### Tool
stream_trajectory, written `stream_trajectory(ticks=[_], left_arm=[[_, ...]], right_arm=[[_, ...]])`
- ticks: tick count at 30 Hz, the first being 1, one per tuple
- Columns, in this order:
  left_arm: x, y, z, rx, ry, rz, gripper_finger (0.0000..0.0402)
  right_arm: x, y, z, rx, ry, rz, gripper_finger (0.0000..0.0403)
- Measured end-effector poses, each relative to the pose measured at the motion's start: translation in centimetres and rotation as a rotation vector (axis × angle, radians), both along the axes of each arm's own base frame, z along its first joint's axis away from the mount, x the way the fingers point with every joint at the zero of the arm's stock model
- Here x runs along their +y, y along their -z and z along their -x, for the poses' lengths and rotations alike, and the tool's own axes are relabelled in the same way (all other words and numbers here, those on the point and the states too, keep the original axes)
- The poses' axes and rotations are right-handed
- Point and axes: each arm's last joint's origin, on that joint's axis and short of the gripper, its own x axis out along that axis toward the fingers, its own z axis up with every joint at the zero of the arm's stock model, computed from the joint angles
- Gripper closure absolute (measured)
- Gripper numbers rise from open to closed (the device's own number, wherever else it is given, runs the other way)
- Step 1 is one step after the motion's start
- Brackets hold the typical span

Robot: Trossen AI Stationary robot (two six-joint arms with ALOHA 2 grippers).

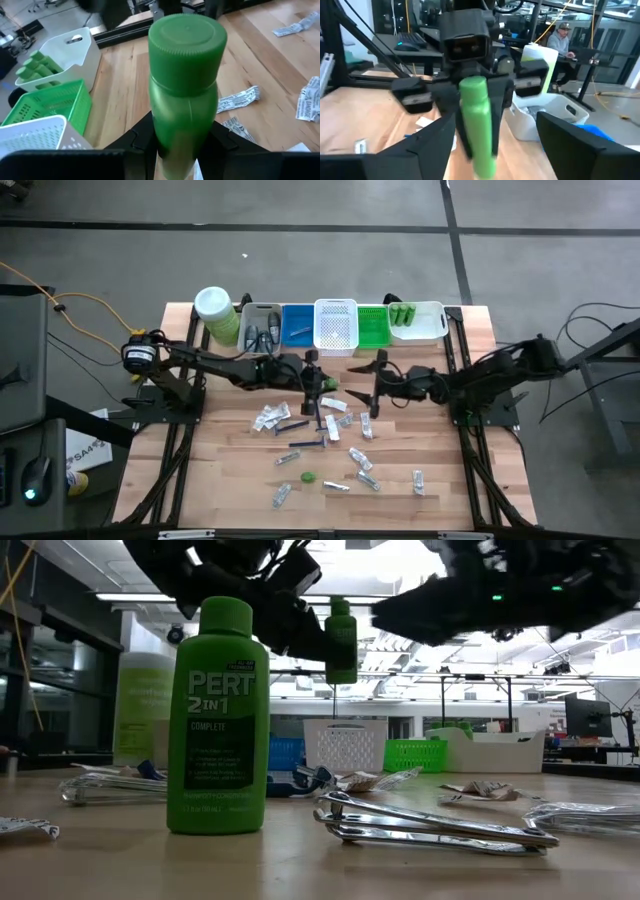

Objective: Pick & Place Travel size toiletries
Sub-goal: Put the top green shampoo into the right white bin

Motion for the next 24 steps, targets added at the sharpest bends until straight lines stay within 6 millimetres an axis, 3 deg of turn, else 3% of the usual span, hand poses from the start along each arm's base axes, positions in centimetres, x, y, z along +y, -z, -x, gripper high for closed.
stream_trajectory(ticks=[5, 10, 24], left_arm=[[0.0, 0.1, 0.0, 0.009, 0.000, -0.004, 0.0302], [0.0, 0.1, 0.0, 0.011, 0.002, -0.009, 0.0302], [0.0, 0.3, 0.1, 0.031, 0.002, -0.008, 0.0302]], right_arm=[[-0.8, -0.3, -3.4, 0.033, -0.001, 0.041, 0.0120], [-1.0, -0.1, -5.3, 0.099, -0.035, 0.041, 0.0127], [-0.9, -0.5, -5.8, 0.093, -0.067, 0.028, 0.0213]])
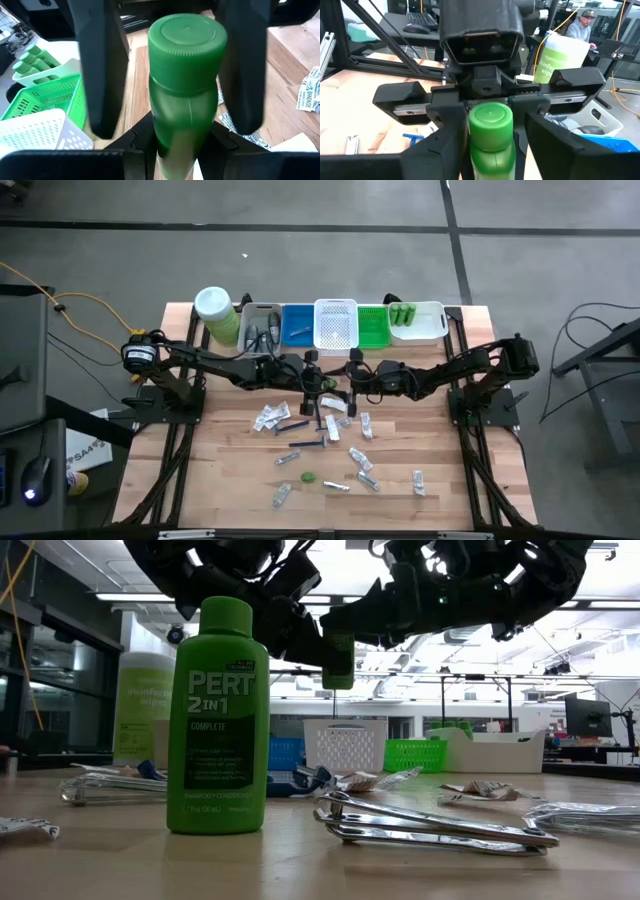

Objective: Pick & Place Travel size toiletries
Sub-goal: Put the top green shampoo into the right white bin

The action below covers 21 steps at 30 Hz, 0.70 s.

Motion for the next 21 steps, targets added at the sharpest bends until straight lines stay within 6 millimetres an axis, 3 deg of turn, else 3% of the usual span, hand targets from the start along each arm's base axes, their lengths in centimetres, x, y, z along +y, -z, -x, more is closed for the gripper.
stream_trajectory(ticks=[9, 18, 21], left_arm=[[0.0, 0.0, 0.0, 0.004, 0.002, -0.012, 0.0300], [0.1, 0.2, 0.1, 0.037, 0.008, -0.098, 0.0230], [0.3, 0.7, 0.4, 0.105, -0.060, -0.158, 0.0205]], right_arm=[[0.0, 0.0, 0.0, 0.003, -0.005, -0.006, 0.0312], [-0.5, 0.1, 0.0, 0.003, 0.070, -0.037, 0.0312], [-1.0, 0.3, 0.1, 0.016, 0.126, -0.059, 0.0312]])
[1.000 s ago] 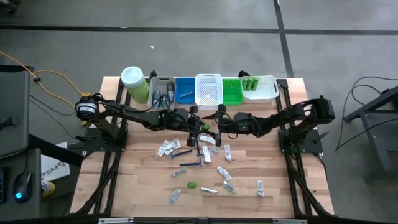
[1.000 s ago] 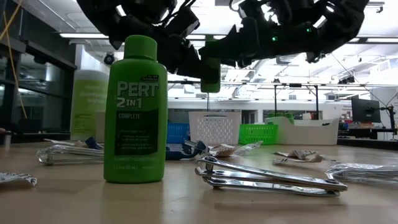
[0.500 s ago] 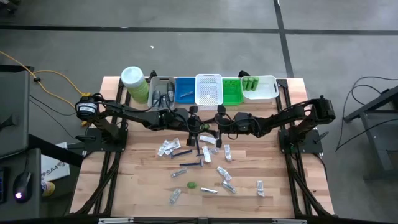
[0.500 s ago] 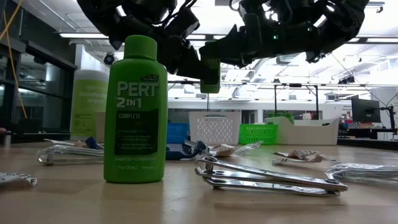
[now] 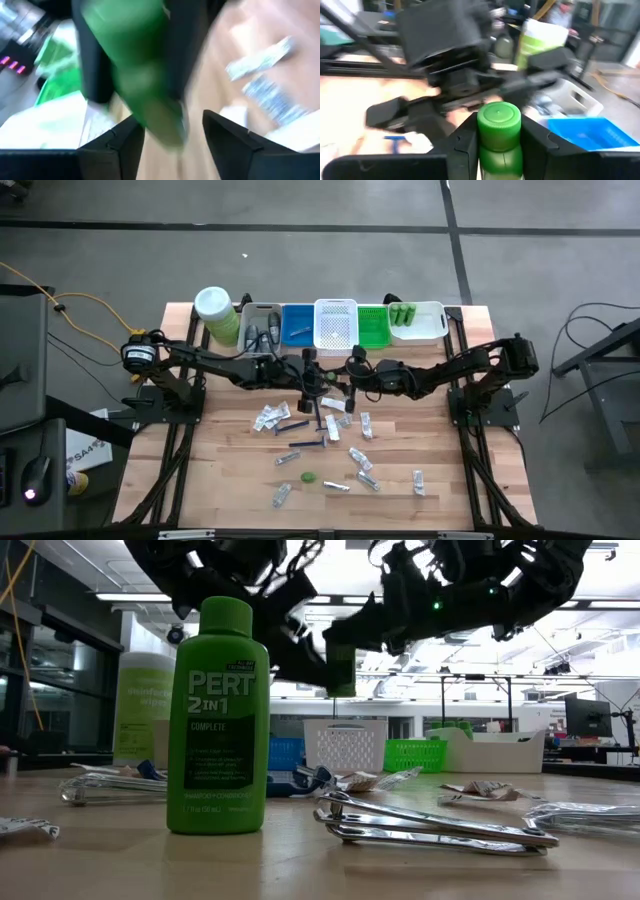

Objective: Pick & Place Travel size toiletries
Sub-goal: Put the top green shampoo into the right white bin

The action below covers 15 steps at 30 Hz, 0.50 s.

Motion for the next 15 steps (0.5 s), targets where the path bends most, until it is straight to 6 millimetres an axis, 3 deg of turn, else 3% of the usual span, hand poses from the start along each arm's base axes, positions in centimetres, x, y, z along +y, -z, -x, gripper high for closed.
stream_trajectory(ticks=[6, 15], left_arm=[[1.1, 0.3, 0.7, 0.075, -0.138, -0.075, 0.0185], [5.5, 0.0, 2.5, 0.118, -0.253, 0.045, 0.0184]], right_arm=[[-1.7, -0.1, 0.7, 0.047, 0.204, -0.030, 0.0312], [-4.2, -4.4, 4.5, 0.039, 0.606, -0.004, 0.0312]])
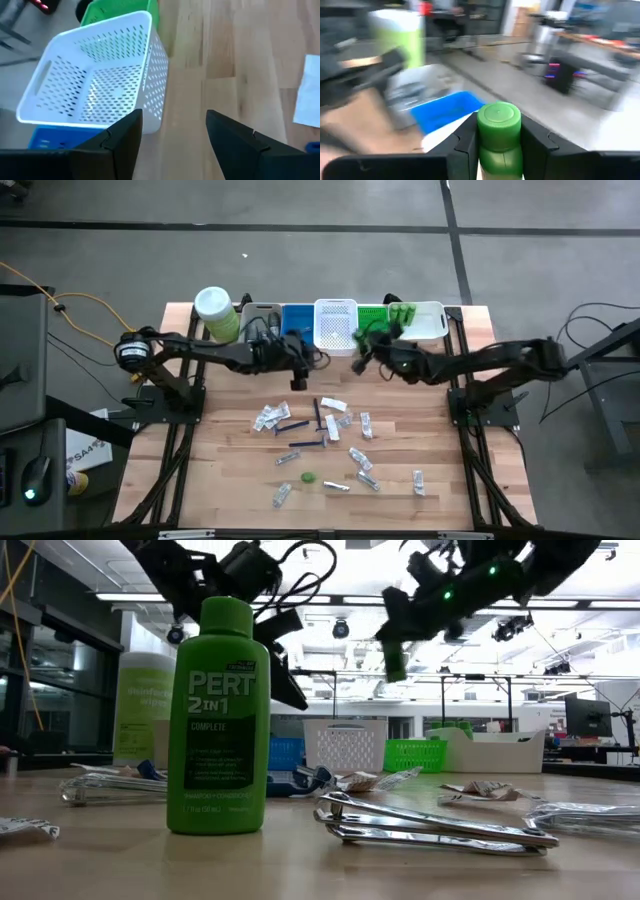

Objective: Pick & Place Travel size toiletries
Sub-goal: Put the top green shampoo into the right white bin

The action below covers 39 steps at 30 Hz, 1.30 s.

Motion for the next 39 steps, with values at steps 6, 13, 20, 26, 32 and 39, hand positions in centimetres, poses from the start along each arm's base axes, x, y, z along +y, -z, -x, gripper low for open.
stream_trajectory(ticks=[6, 13, 20, 26, 32, 39], left_arm=[[1.2, -0.5, 1.3, -0.040, -0.007, 0.038, 0.0184], [0.4, -1.8, 3.9, -0.156, 0.043, 0.001, 0.0184], [-0.4, -2.0, 6.8, -0.237, 0.054, -0.032, 0.0184], [-0.9, -2.0, 8.5, -0.260, 0.058, -0.045, 0.0184], [-1.0, -1.6, 8.9, -0.259, 0.067, -0.059, 0.0184], [-1.0, -1.7, 8.9, -0.269, 0.093, -0.054, 0.0184]], right_arm=[[-2.1, -1.6, 3.5, 0.048, 0.314, -0.001, 0.0312], [-5.5, 0.2, 6.7, 0.090, 0.626, -0.098, 0.0312], [-7.4, 3.1, 9.3, 0.012, 0.791, -0.139, 0.0312], [-8.5, 5.1, 11.0, -0.083, 0.857, -0.162, 0.0312], [-9.2, 6.4, 12.0, -0.143, 0.893, -0.169, 0.0312], [-10.5, 8.4, 11.8, -0.178, 0.916, -0.179, 0.0312]])
